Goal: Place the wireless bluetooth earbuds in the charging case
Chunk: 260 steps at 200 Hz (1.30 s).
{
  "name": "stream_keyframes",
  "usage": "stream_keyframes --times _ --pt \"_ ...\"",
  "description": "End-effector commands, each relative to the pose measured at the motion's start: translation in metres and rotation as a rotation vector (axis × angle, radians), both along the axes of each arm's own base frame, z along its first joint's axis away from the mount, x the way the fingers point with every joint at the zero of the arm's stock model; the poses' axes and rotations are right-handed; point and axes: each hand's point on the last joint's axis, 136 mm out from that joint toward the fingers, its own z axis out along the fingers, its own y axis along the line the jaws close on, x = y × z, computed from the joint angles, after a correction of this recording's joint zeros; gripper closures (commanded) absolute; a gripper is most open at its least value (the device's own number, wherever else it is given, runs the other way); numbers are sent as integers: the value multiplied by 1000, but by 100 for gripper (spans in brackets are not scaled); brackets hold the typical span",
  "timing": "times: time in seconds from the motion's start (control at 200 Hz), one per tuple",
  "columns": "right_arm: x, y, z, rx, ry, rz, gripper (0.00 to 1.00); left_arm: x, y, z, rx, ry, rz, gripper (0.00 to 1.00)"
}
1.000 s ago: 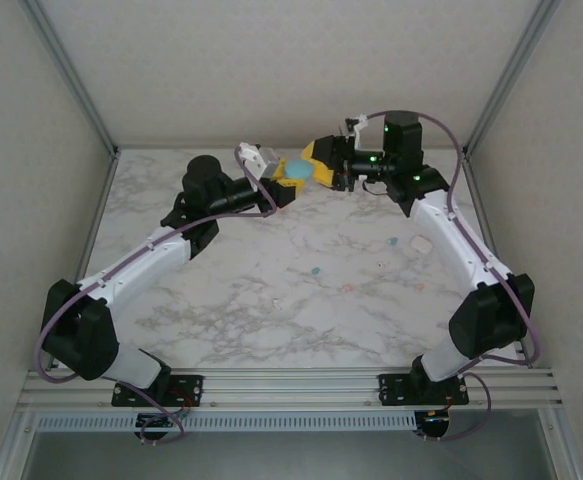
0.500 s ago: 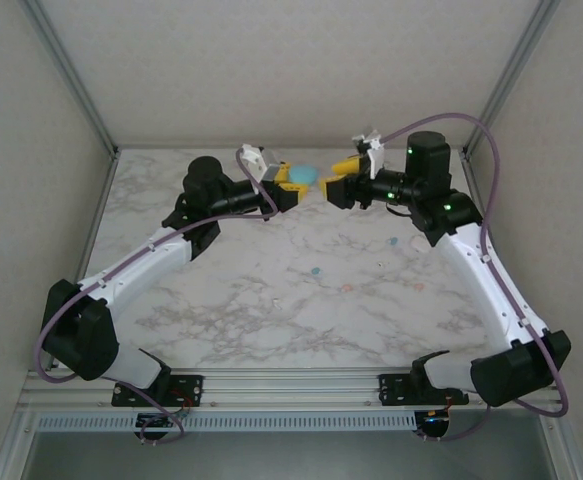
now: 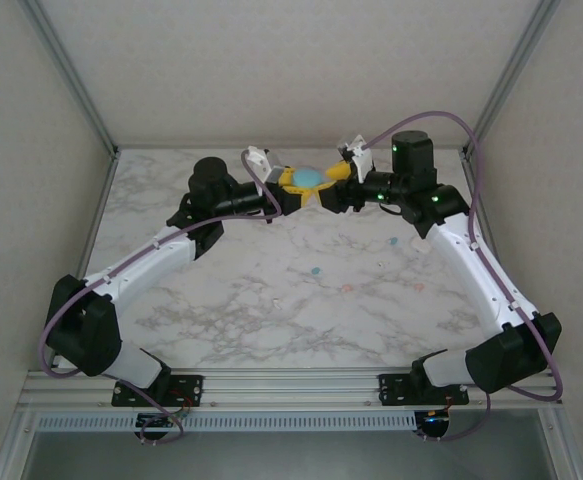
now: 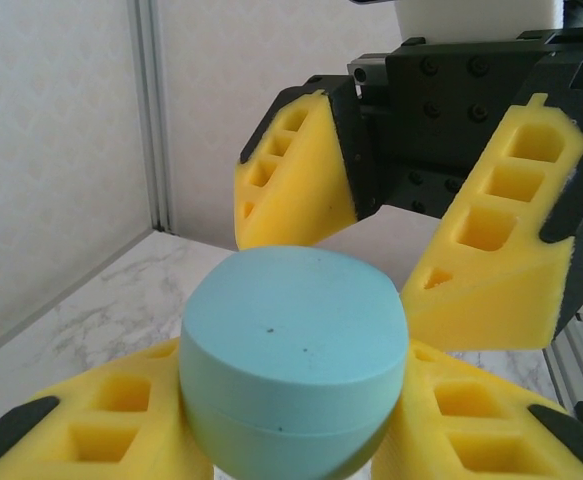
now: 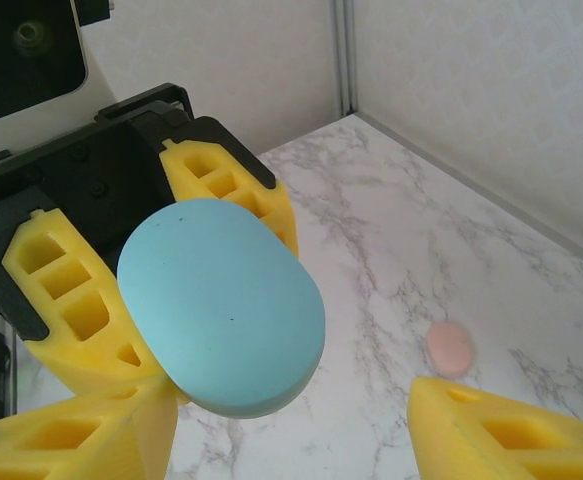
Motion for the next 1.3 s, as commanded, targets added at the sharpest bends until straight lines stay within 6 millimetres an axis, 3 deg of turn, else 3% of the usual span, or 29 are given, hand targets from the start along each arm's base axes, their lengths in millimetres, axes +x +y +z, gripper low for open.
stream_keyframes --times 0.0,0.26,0.511,0.691,0.786,0.946,1.081,1.211,1.296 --pt "25 -8 12 -23 -63 -116 38 -18 -9 21 -25 -42 -98 76" --pt "23 -3 40 84 -38 -89 38 -19 -8 12 26 -47 -94 77" --pt "36 -2 35 79 39 -121 37 -17 -6 18 6 -58 -68 77" --pt "25 0 55 137 59 -96 33 -7 -1 12 15 -55 0 75" --pt "18 -5 68 161 42 -116 25 -1 1 9 8 -50 37 74" --pt "16 -31 86 185 -13 -267 2 4 5 11 -21 -50 71 75" --pt "31 -74 82 210 7 -530 1 5 8 12 -33 -52 81 75" --pt "54 -126 47 213 169 -769 1 5 11 13 -43 -51 94 75" --pt "66 -157 4 188 372 -898 6 4 14 14 -45 -54 103 75"
